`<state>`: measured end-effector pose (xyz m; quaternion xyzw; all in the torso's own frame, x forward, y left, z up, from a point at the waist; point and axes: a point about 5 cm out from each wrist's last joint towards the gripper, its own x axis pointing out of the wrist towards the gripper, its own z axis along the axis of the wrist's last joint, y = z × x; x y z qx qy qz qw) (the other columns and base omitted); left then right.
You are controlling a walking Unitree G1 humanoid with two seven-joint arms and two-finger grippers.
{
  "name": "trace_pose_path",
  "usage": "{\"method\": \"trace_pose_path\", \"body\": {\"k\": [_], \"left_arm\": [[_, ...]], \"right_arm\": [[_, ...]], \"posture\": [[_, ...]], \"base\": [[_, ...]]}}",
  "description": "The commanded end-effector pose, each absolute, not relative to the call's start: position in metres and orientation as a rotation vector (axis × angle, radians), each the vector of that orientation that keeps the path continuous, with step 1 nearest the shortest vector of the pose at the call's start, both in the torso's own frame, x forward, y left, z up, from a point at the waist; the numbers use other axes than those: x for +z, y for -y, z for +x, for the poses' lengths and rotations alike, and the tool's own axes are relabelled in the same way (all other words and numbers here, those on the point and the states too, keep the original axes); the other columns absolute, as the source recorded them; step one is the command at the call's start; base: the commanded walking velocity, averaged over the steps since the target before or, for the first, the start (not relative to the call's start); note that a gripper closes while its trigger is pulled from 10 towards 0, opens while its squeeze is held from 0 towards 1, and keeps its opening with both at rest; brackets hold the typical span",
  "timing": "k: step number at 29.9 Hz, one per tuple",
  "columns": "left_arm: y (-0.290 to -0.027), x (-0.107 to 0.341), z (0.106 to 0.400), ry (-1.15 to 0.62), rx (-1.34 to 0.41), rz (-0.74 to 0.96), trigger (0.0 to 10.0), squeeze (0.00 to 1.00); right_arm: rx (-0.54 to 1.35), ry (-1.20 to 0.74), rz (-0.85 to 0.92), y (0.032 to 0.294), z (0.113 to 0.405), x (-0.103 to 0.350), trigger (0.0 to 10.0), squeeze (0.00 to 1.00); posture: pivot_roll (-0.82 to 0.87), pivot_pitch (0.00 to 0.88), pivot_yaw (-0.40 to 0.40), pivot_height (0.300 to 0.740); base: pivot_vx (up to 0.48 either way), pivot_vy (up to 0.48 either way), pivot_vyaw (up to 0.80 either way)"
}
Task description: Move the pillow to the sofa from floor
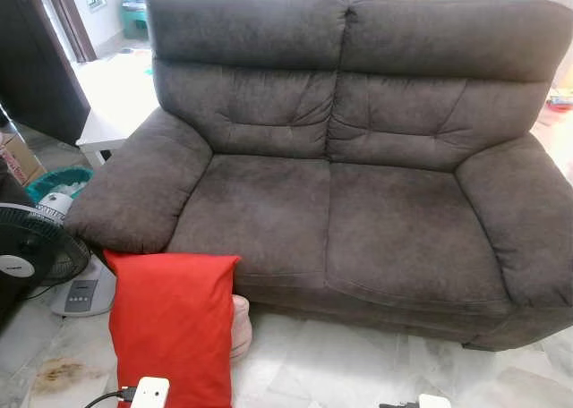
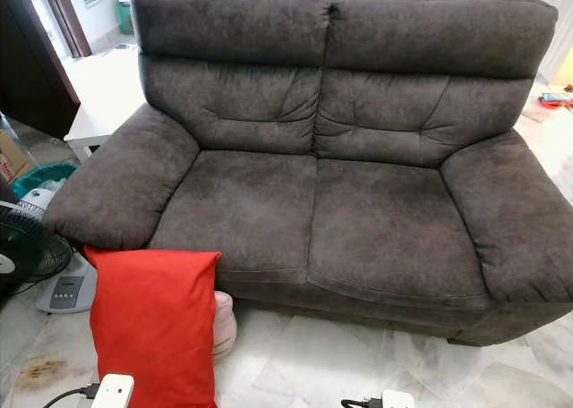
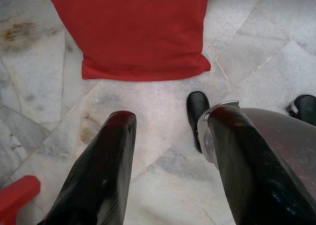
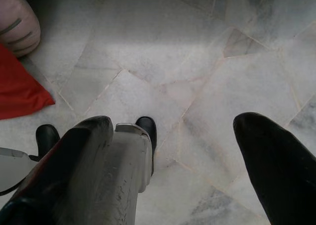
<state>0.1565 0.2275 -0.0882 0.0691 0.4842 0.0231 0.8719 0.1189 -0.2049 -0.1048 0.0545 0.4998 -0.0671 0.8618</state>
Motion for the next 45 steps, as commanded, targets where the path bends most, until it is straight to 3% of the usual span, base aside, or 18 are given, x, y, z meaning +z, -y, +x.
{"method": "trace_pose_path", "body": {"k": [1, 19, 45], "left_arm": [[-0.2309, -0.0896, 0.1515, -1.036, 0.052, 0.148, 10.0, 0.00], [-0.2318, -0.0892, 0.1522, -1.035, 0.056, 0.146, 10.0, 0.00], [-0.2303, -0.0896, 0.1518, -1.034, 0.056, 0.138, 10.0, 0.00]], "right_arm": [[-0.155, -1.047, 0.131, 0.2048, 0.1176, -0.1052, 10.0, 0.00], [-0.143, -1.038, 0.131, 0.2039, 0.1192, -0.1046, 10.0, 0.00], [-0.128, -1.049, 0.119, 0.2050, 0.1185, -0.1048, 10.0, 0.00]], "posture": [[0.05, 0.000, -0.008, 0.740], [0.06, 0.000, -0.009, 0.740], [0.06, 0.000, -0.018, 0.740]], "base": [[0.000, 0.000, 0.00], [0.000, 0.000, 0.03], [0.000, 0.000, 0.80]]}}
